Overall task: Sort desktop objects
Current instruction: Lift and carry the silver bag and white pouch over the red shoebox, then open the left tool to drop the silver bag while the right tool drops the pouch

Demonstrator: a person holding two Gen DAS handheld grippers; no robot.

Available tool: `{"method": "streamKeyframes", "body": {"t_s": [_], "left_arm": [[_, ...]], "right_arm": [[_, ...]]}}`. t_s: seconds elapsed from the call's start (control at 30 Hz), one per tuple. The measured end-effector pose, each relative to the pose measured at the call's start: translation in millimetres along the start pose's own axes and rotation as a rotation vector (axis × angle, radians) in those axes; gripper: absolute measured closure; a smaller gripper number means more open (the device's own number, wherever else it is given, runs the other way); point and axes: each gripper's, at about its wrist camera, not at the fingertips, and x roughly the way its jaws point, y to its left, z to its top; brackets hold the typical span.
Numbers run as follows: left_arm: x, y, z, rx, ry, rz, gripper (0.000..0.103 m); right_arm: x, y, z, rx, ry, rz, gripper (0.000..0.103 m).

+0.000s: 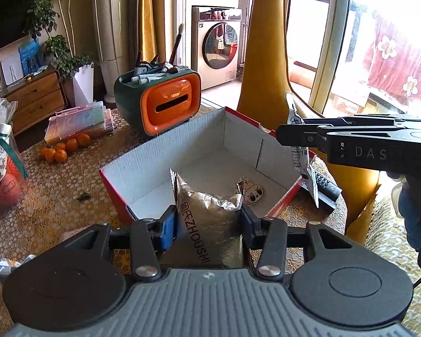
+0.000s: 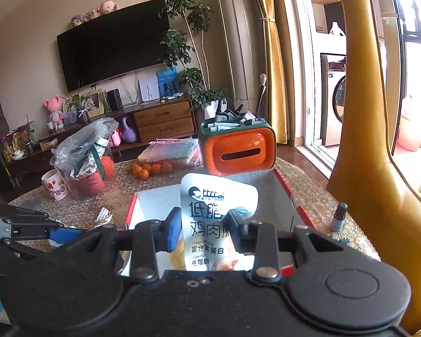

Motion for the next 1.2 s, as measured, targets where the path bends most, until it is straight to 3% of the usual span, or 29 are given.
{"method": "streamKeyframes", "body": {"t_s": [0.33, 0.77, 1.2], "left_arm": [[53, 6, 23, 0.025, 0.039, 0.044, 0.058], [104, -1, 12, 0.071, 0.132, 0.032, 0.058], [124, -1, 8, 0.072, 0.177, 0.008, 0.057]], "right_arm": [[46, -19, 16, -0.025, 0.006, -0.023, 0.068], [109, -43, -7, 0.015, 0.162, -0.035, 0.068], [132, -40, -28, -0.019, 0.294, -0.038, 0.068]]}}
